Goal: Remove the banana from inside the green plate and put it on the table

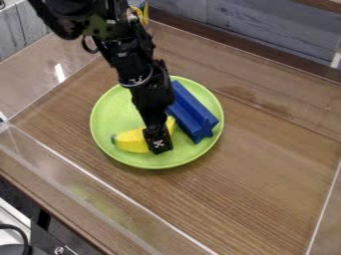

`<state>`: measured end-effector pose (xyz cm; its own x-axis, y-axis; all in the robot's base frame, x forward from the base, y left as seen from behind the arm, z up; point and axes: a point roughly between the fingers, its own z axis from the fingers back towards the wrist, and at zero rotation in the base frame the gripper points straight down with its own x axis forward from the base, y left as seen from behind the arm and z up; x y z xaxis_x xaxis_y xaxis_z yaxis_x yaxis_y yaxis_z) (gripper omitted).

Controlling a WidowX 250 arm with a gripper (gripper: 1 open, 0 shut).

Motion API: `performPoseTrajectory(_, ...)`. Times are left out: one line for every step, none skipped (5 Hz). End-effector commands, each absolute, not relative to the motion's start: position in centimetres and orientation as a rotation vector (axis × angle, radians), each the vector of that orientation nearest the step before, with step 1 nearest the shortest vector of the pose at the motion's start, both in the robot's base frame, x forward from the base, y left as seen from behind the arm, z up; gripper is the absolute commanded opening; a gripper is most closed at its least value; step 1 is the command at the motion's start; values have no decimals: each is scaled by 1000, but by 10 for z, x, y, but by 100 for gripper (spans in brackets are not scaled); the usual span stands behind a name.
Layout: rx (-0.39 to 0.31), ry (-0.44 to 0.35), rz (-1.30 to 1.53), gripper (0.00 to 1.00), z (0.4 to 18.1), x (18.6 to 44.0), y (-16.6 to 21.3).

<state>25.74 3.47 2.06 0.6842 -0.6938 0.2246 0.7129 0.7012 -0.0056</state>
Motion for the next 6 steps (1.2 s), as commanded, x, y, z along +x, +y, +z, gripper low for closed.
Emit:
performPoseTrajectory(-96, -230, -817, 100, 20, 268, 40)
performPoseTrajectory(-98, -247, -795, 100, 32, 270, 49)
performPoseTrajectory(-100, -265, -774, 100, 43, 271, 58)
performPoseTrajectory(-104, -277, -783, 100, 43, 274, 54)
performPoseTrajectory(-108, -288, -791, 100, 42, 277, 49)
performPoseTrajectory(-100, -289, -740, 0, 35, 284, 41)
